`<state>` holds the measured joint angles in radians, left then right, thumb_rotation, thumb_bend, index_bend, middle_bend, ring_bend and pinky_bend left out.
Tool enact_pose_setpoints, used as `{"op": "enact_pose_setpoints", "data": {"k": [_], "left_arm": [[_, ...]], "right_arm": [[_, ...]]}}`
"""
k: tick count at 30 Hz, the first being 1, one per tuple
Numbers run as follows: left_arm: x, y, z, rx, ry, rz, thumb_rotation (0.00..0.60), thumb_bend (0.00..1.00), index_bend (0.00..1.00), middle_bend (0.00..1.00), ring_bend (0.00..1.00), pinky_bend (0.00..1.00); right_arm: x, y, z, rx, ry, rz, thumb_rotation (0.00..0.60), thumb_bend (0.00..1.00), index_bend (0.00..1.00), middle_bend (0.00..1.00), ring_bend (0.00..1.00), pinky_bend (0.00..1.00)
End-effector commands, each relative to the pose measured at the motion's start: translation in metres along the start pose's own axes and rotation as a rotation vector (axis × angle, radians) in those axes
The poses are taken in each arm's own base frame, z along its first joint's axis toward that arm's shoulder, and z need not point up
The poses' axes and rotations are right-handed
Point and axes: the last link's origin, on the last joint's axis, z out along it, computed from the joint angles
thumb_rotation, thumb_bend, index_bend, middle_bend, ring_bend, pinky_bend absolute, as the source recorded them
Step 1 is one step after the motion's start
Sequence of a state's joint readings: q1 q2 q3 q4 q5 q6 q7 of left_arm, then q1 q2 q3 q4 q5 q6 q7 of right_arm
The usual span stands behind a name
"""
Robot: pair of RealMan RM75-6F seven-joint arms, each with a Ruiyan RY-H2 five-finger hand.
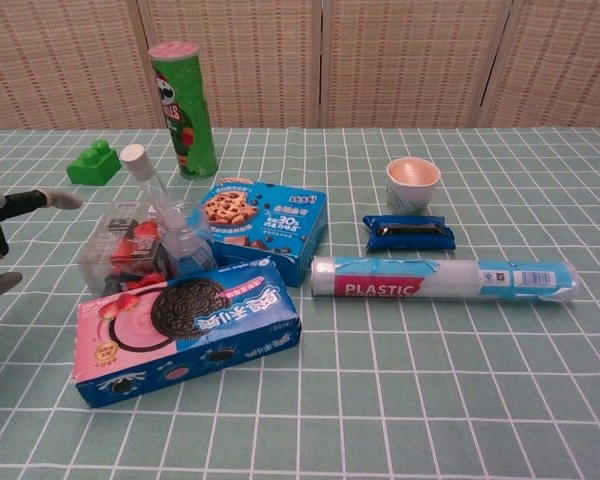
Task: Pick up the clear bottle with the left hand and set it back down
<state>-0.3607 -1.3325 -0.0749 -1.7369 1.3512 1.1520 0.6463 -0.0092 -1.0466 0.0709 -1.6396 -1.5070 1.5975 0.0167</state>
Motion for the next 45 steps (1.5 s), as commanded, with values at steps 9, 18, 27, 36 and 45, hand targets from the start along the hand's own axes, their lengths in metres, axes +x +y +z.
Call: {"op": "enact_pose_setpoints", "data": {"k": [9, 18, 27, 36, 45], "left_arm": [[0.012, 0.033, 0.017, -0.039, 0.019, 0.015, 0.6, 0.42, 0.0, 0.9, 0.99, 1.0], [0.027, 0.057, 0.022, -0.077, 0.036, 0.016, 0.6, 0.43, 0.0, 0.9, 0.99, 1.0], [0.041, 0.075, 0.027, -0.092, 0.028, 0.052, 0.6, 0.43, 0.0, 0.9, 0.99, 1.0], [0.05, 0.086, 0.03, -0.094, 0.03, 0.088, 0.6, 0.43, 0.0, 0.9, 0.98, 1.0], [0.057, 0.088, 0.033, -0.078, 0.037, 0.065, 0.6, 0.42, 0.0, 0.9, 0.98, 1.0]], "right_arm": [[0.005, 0.005, 0.0, 0.002, -0.002, 0.021, 0.6, 0.07, 0.19, 0.31, 0.26, 0.52], [0.006, 0.005, -0.001, 0.01, -0.003, 0.027, 0.6, 0.07, 0.19, 0.31, 0.26, 0.52], [0.007, 0.006, -0.002, 0.011, 0.0, 0.033, 0.6, 0.07, 0.19, 0.31, 0.26, 0.52], [0.01, 0.007, -0.003, 0.006, 0.002, 0.038, 0.6, 0.07, 0.19, 0.31, 0.26, 0.52], [0.01, 0.008, -0.003, 0.007, 0.001, 0.041, 0.6, 0.07, 0.19, 0.31, 0.26, 0.52]]}}
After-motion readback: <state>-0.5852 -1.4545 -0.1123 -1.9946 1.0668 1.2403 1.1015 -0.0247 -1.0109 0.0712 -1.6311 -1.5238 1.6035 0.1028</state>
